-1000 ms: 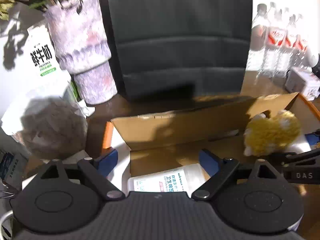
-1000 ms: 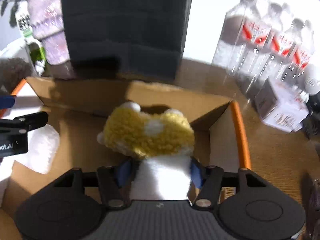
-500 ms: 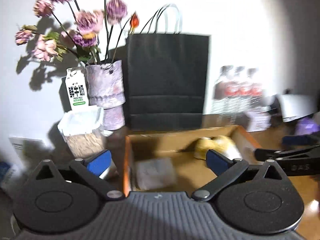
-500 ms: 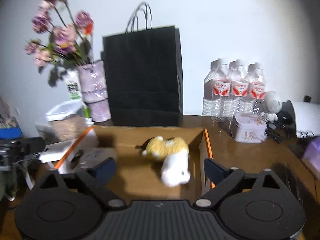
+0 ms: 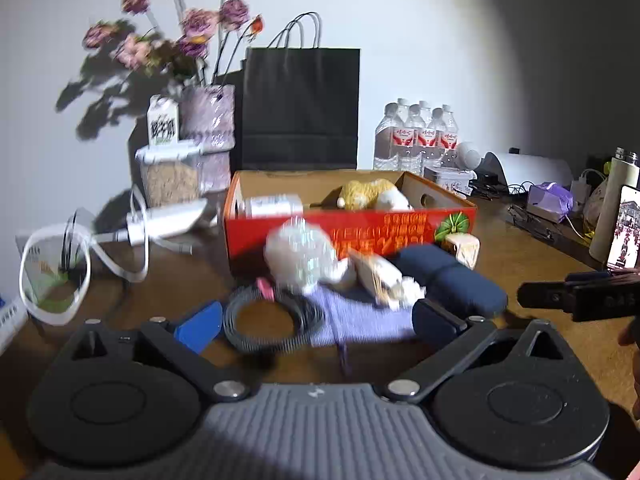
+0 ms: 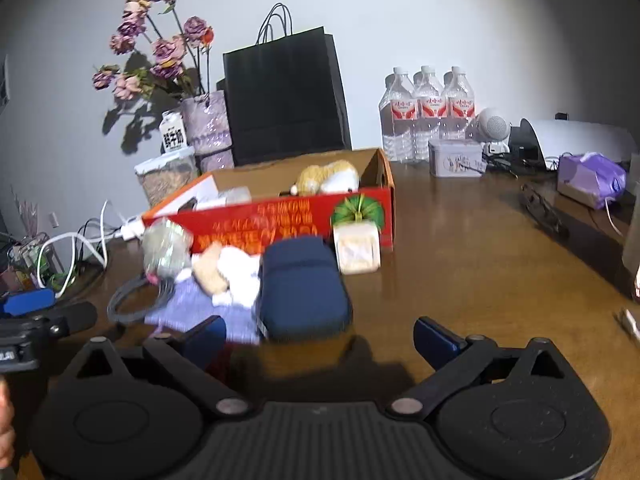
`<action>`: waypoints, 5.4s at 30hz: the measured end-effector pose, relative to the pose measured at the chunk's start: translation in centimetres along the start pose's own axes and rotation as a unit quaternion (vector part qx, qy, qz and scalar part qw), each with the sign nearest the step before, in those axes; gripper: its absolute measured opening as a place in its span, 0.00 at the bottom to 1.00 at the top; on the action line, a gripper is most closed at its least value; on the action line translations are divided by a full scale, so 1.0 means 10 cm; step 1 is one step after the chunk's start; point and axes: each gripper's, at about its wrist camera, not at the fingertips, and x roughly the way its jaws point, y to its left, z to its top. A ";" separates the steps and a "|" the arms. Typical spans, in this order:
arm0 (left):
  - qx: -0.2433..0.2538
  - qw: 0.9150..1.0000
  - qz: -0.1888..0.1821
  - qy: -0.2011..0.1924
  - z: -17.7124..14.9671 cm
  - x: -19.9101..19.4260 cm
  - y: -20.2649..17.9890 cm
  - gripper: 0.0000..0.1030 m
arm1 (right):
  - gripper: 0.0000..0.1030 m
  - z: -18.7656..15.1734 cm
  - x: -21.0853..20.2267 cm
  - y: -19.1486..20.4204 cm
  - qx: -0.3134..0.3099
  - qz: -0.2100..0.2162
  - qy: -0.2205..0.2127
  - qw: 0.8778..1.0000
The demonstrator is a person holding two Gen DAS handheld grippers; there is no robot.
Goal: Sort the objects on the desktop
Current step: 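Grasp the plastic bag with the left tool while the right tool grasps the navy pouch, then carry the plastic bag and navy pouch into the box and release both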
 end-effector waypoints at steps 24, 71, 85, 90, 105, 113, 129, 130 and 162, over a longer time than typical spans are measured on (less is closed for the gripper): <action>0.029 1.000 0.008 -0.002 -0.29 0.03 -0.07 1.00 | 0.97 -0.26 -0.07 -0.03 0.013 0.024 -0.009 1.000; 0.015 0.995 -0.097 0.019 0.27 -0.27 0.12 0.35 | 0.56 -0.05 -0.23 0.05 -0.047 0.003 0.070 0.996; 0.025 0.992 -0.100 0.072 -0.32 -0.23 0.09 0.81 | 0.68 -0.37 -0.29 0.03 -0.054 -0.025 0.081 0.995; 0.008 0.993 -0.096 0.070 -0.33 -0.21 0.13 0.80 | 0.75 -0.35 -0.27 -0.06 -0.038 -0.020 0.087 0.995; -0.045 0.991 -0.104 0.067 -0.14 -0.20 0.29 0.35 | 0.57 -0.19 -0.29 -0.04 -0.046 -0.039 0.072 0.996; -0.045 0.995 -0.094 0.004 0.62 0.04 0.50 0.34 | 0.57 0.70 -0.12 0.01 -0.051 0.003 0.003 0.999; -0.049 0.975 -0.054 0.212 1.56 2.59 0.63 0.35 | 0.57 2.00 2.69 0.45 -0.017 -0.015 0.205 0.978; -0.038 0.974 -0.044 0.220 1.54 2.69 0.60 0.35 | 0.57 1.96 2.81 0.48 -0.025 -0.023 0.219 0.975; -0.046 0.995 0.004 0.088 0.95 0.87 0.52 1.00 | 0.87 1.02 0.74 0.13 -0.021 -0.023 0.038 0.999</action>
